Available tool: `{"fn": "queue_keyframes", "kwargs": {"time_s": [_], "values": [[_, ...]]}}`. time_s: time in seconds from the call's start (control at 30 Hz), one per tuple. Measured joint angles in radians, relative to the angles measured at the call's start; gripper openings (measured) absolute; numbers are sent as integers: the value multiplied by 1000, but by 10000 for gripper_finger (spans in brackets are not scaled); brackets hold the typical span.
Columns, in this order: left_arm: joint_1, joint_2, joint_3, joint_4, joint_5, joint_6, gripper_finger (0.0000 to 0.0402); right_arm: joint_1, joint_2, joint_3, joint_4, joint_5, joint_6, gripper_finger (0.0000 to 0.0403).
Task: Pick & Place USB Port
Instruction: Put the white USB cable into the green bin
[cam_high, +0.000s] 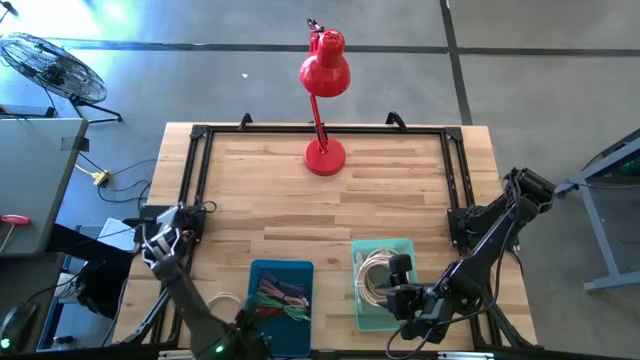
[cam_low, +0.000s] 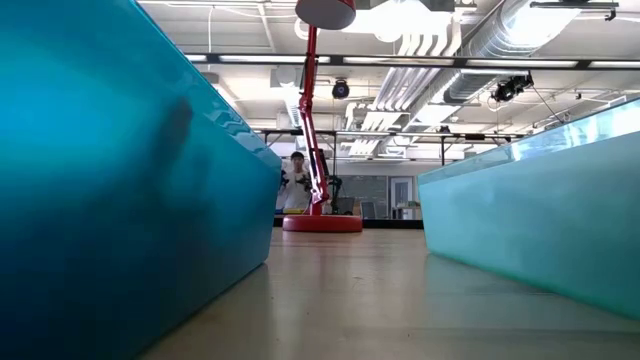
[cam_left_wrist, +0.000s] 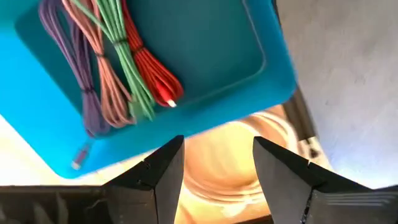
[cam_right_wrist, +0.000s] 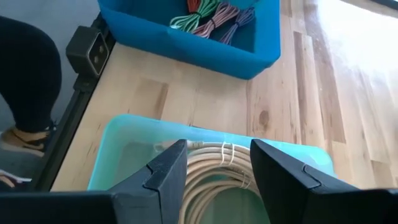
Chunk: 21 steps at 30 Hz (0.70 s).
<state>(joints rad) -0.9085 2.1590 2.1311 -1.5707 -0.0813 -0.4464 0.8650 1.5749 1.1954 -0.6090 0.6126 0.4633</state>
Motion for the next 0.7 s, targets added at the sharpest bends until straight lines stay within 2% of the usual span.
{"fn": "queue_keyframes", "kwargs": {"time_s": [0.23,0.33,0.4,0.57,0.7], "values": [[-57,0,0,0,-40,-380,184,0,0,0,18,12,8,169],[-61,0,0,0,-26,-628,184,0,0,0,41,12,8,169],[-61,0,0,0,-1,-734,184,0,0,0,48,11,8,169],[-61,-6,-41,-1,37,-761,179,0,0,0,50,10,8,169],[-48,-45,-102,-2,48,-693,159,0,0,0,48,1,7,169]]}}
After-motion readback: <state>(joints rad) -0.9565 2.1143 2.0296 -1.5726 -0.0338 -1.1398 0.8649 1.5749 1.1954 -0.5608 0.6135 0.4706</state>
